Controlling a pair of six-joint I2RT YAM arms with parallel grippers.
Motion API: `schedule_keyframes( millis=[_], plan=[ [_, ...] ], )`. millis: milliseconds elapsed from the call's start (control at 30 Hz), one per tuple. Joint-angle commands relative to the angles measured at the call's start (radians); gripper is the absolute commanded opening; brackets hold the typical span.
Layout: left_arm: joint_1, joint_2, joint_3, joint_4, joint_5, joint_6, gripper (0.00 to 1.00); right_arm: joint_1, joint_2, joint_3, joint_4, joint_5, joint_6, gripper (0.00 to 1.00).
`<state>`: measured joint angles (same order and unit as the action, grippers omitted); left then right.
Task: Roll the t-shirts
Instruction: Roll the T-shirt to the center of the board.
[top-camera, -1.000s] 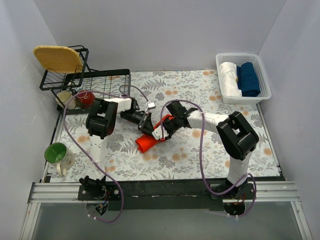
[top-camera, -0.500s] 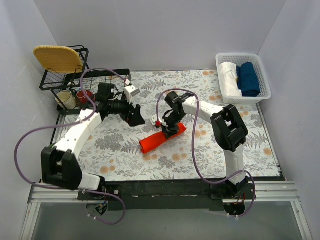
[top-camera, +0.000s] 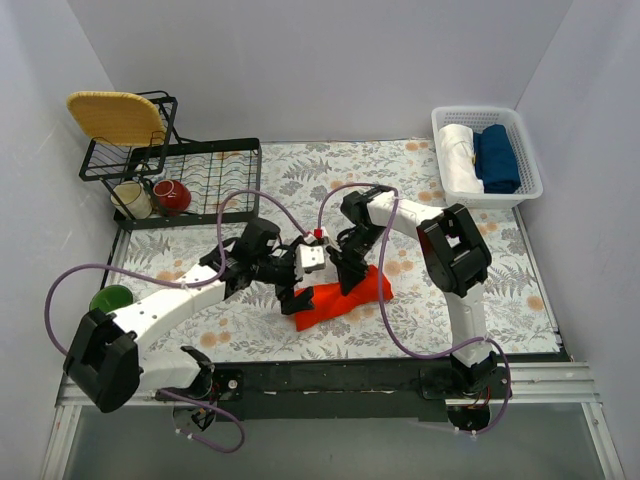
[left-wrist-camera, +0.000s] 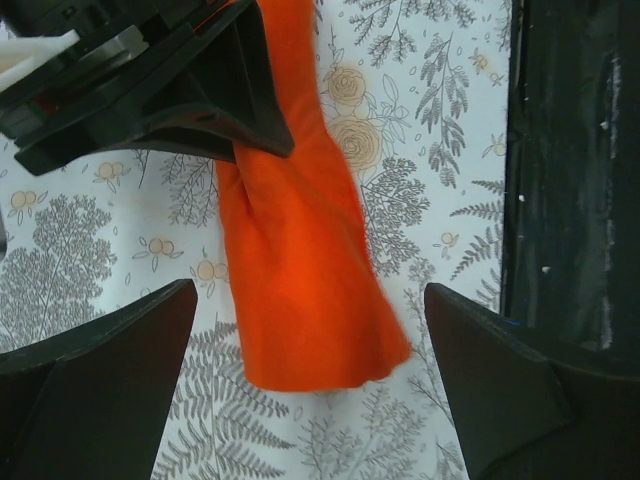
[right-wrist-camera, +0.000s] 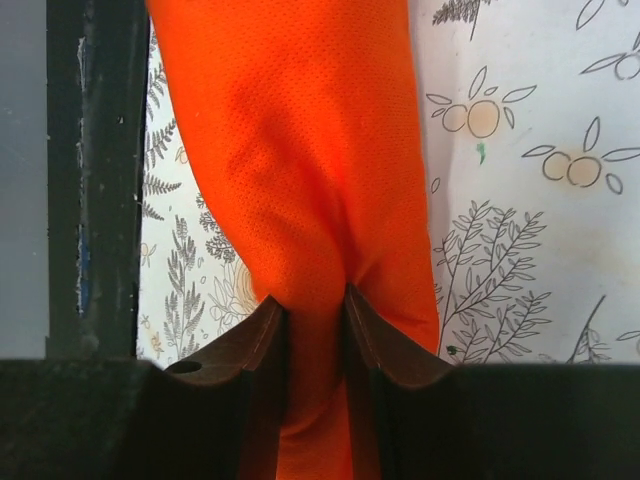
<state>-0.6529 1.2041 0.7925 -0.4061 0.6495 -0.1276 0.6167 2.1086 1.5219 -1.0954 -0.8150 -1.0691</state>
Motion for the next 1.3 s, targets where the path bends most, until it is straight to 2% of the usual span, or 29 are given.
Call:
schedule_keyframes(
  millis=[0, 233, 467, 500, 600, 633, 667, 700, 733, 767, 800, 967, 1267],
  plan=[
    [-0.039, 0.079, -0.016, 0.153, -0.050, 0.072, 0.98, -0.001, 0.033, -0.022, -0.037, 0.074, 0.034, 0.27],
    [-0.073, 0.207, -0.042, 0.230, -0.025, 0.046, 0.98, -0.015, 0.036, -0.012, -0.020, 0.083, 0.046, 0.27],
    [-0.077, 0.287, -0.124, 0.345, -0.077, 0.012, 0.97, -0.029, 0.033, -0.011, -0.008, 0.073, 0.040, 0.26],
    [-0.077, 0.291, -0.131, 0.345, -0.079, 0.022, 0.95, -0.029, 0.030, -0.014, -0.009, 0.071, 0.037, 0.26],
    [-0.077, 0.302, -0.150, 0.331, -0.056, 0.034, 0.82, -0.031, 0.011, -0.035, 0.000, 0.057, 0.017, 0.27],
    [-0.077, 0.302, -0.154, 0.326, -0.053, 0.040, 0.73, -0.031, 0.001, -0.045, 0.009, 0.050, 0.009, 0.28],
    [-0.077, 0.299, -0.153, 0.316, -0.045, 0.046, 0.71, -0.031, -0.012, -0.061, 0.020, 0.047, 0.000, 0.29],
    [-0.077, 0.295, -0.153, 0.316, -0.037, 0.046, 0.68, -0.031, -0.053, -0.101, 0.037, 0.045, -0.009, 0.37],
    [-0.077, 0.296, -0.153, 0.308, -0.034, 0.052, 0.66, -0.031, -0.076, -0.132, 0.098, 0.043, -0.009, 0.52],
    [-0.077, 0.296, -0.153, 0.302, -0.028, 0.057, 0.60, -0.031, -0.105, -0.162, 0.127, 0.040, -0.011, 0.81],
    [-0.077, 0.298, -0.150, 0.300, -0.025, 0.059, 0.59, -0.032, -0.154, -0.213, 0.156, 0.039, -0.021, 0.99],
    [-0.077, 0.299, -0.147, 0.285, -0.011, 0.075, 0.46, -0.032, -0.208, -0.263, 0.238, 0.010, -0.008, 0.99],
    [-0.077, 0.282, -0.156, 0.279, -0.007, 0.088, 0.43, 0.020, -0.196, -0.296, 0.373, 0.040, 0.103, 0.99]
  ],
)
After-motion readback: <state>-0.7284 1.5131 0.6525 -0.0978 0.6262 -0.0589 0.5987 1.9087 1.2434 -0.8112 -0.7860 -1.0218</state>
